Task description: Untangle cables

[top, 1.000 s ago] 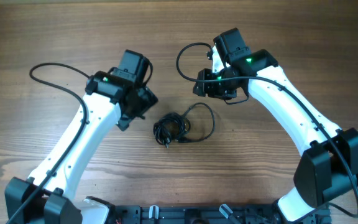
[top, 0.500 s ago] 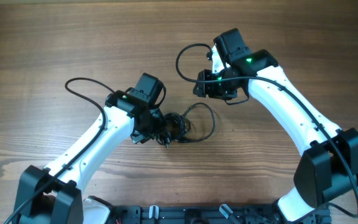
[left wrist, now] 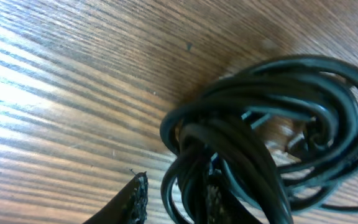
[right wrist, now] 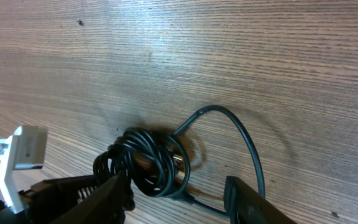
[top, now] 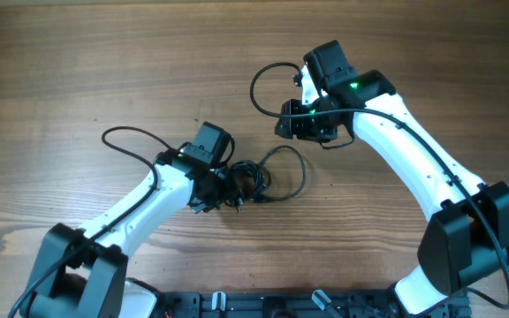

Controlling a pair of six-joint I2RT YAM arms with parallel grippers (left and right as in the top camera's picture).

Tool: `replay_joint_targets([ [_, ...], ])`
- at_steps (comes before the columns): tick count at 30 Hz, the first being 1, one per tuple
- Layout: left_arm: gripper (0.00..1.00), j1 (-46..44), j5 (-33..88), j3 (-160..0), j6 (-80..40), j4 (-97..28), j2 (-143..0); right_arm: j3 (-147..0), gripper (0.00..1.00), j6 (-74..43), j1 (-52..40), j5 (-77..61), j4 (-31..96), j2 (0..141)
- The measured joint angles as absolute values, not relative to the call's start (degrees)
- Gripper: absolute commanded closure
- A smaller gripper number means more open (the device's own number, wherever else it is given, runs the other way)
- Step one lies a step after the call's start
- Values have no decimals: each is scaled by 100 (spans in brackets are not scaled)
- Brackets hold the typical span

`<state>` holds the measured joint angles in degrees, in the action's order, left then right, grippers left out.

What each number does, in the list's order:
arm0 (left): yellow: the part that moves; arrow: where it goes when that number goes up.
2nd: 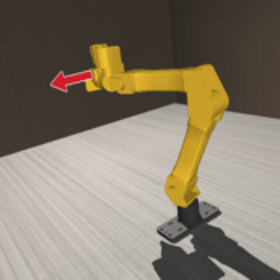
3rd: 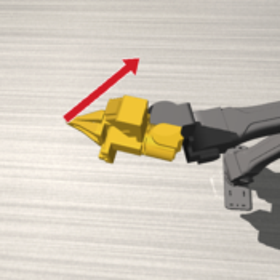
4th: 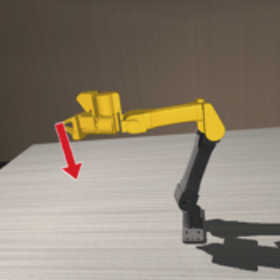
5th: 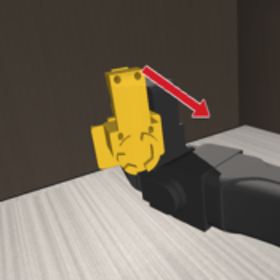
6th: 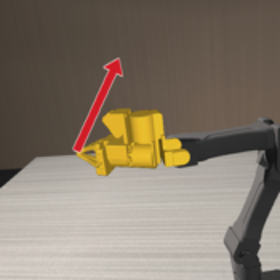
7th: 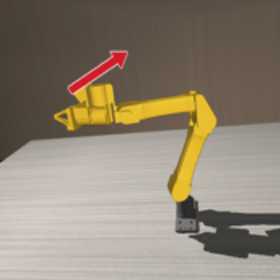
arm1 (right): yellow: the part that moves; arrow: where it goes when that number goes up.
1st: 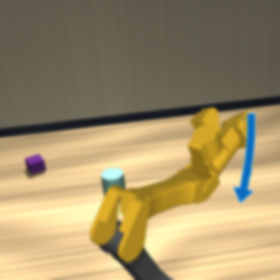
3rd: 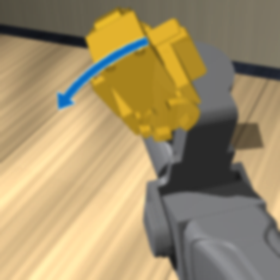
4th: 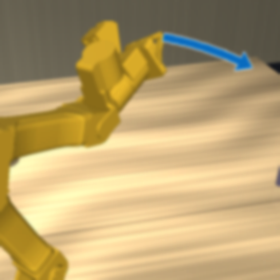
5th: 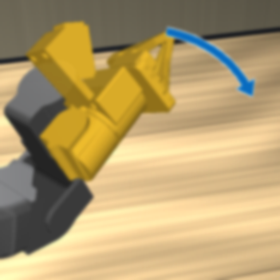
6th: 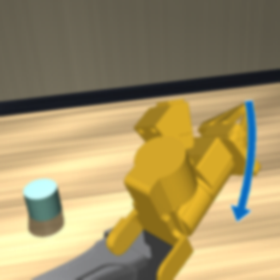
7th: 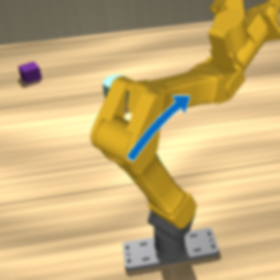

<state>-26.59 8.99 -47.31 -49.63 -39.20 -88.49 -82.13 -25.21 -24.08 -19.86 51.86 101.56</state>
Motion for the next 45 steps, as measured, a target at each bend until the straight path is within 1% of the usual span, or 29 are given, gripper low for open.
replay_joint_targets([
  [4,74,-2659,934,-4729,-4987,-3395,-9255,-8213,46,-2521,-2408,-1986,5188,10156],
  [6,77,-2657,954,-4746,-5004,-3277,-9380,-8213,46,-2521,-2408,-1986,5186,10156],
  [7,82,-2657,956,-4746,-5017,-3273,-9382,-8213,46,-2521,-2408,-1986,5186,10156],
  [9,96,-2659,985,-4746,-5039,-3212,-9386,-8213,46,-2523,-2408,-1986,5183,10156],
  [14,96,-2657,1039,-4775,-5081,-3214,-9406,-8213,46,-2521,-2408,-1990,5186,10156],
  [16,96,-2563,1262,-4792,-5105,-3208,-9413,-8213,46,-2521,-2408,-2010,5186,10156],
  [19,96,-2200,2091,-4888,-5137,-3199,-9515,-8213,46,-2451,-2408,-2075,5181,10156],
  [21,96,-1592,3463,-5063,-5352,-3179,-9542,-8213,46,-2231,-2408,-2349,5181,10156],
  [25,96,-786,5164,-5140,-6055,-3164,-9542,-8213,46,-1881,-2408,-2958,5179,10156],
  [30,96,-552,6641,-5140,-7113,-3162,-9542,-8213,47,-1658,-2408,-3861,4888,10112],
  [33,96,-550,7028,-5140,-7489,-3162,-9542,-8213,49,-1686,-2408,-4088,4705,10073],
  [36,96,-550,7192,-5140,-7714,-3070,-9542,-8211,52,-2036,-2469,-3863,4720,10060],
  [39,96,-543,7277,-5135,-7874,-2530,-9546,-8193,52,-2228,-2585,-3627,4812,10057],
  [45,96,-543,7454,-5146,-8077,-1728,-9548,-8112,51,-2381,-2746,-3135,5537,10053],
])
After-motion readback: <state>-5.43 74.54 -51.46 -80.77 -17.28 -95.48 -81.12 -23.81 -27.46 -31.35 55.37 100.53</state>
